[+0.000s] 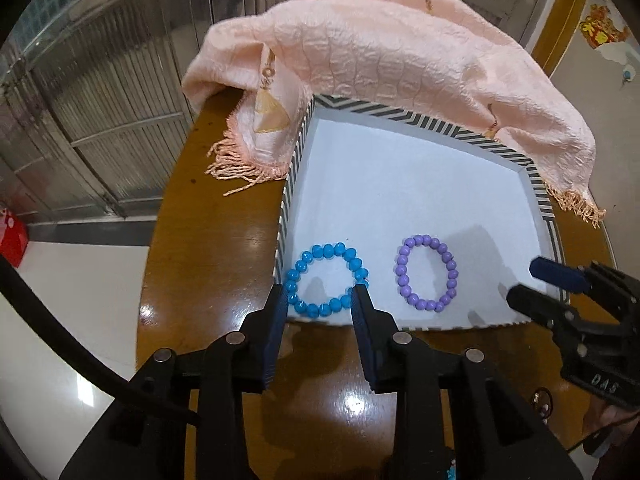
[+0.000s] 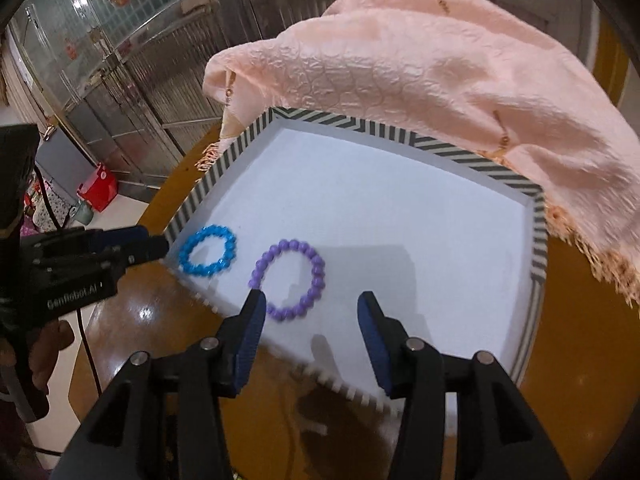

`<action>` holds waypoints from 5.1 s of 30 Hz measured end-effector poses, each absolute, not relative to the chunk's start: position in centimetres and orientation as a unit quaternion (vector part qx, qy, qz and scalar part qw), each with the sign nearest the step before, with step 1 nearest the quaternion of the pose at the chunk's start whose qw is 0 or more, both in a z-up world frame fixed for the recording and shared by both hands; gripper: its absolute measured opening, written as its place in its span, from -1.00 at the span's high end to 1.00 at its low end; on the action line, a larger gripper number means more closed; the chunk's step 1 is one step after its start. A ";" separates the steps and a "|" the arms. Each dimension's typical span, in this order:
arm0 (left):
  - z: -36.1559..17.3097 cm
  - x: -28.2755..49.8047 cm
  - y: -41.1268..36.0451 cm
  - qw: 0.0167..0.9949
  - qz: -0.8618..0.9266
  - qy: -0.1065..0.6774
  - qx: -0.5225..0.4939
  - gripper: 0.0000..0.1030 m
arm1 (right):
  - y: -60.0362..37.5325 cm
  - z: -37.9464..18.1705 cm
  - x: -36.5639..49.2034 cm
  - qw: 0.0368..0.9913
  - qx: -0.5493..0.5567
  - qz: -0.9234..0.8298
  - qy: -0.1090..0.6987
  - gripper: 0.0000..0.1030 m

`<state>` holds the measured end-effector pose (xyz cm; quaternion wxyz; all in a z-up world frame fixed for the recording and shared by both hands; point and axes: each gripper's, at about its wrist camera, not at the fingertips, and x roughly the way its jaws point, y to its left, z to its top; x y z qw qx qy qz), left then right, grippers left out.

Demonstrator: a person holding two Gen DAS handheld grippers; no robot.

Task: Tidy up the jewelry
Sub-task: 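Grasp the red bow with the left tool while the right tool grasps the black scrunchie, then carry the red bow and black scrunchie into the tray and release both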

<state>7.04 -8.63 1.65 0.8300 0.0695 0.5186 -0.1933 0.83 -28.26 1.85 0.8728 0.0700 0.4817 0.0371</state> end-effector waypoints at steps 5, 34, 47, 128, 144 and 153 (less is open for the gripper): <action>2.4 5.3 -7.7 0.840 -0.185 0.505 0.075 0.68 | -26.9 2.6 -1.9 0.877 0.053 0.036 0.477 -0.01; 1.5 -5.0 -0.1 0.824 -0.185 0.533 0.052 0.68 | -21.1 1.6 -11.2 0.870 0.023 0.073 0.487 -0.08; 1.7 -7.6 -0.1 0.830 -0.186 0.522 0.058 0.68 | -19.9 2.0 -12.7 0.873 0.023 0.080 0.481 -0.19; 3.8 7.0 -11.2 0.857 -0.188 0.469 0.105 0.98 | -28.9 4.9 1.5 0.887 0.062 0.053 0.454 0.81; -0.4 14.6 -13.9 0.825 -0.164 0.533 0.087 0.97 | -30.5 -0.7 11.7 0.855 0.132 0.069 0.497 0.81; -2.4 16.5 -14.7 0.815 -0.148 0.554 0.084 0.96 | -31.3 -3.9 14.9 0.843 0.179 0.044 0.506 0.69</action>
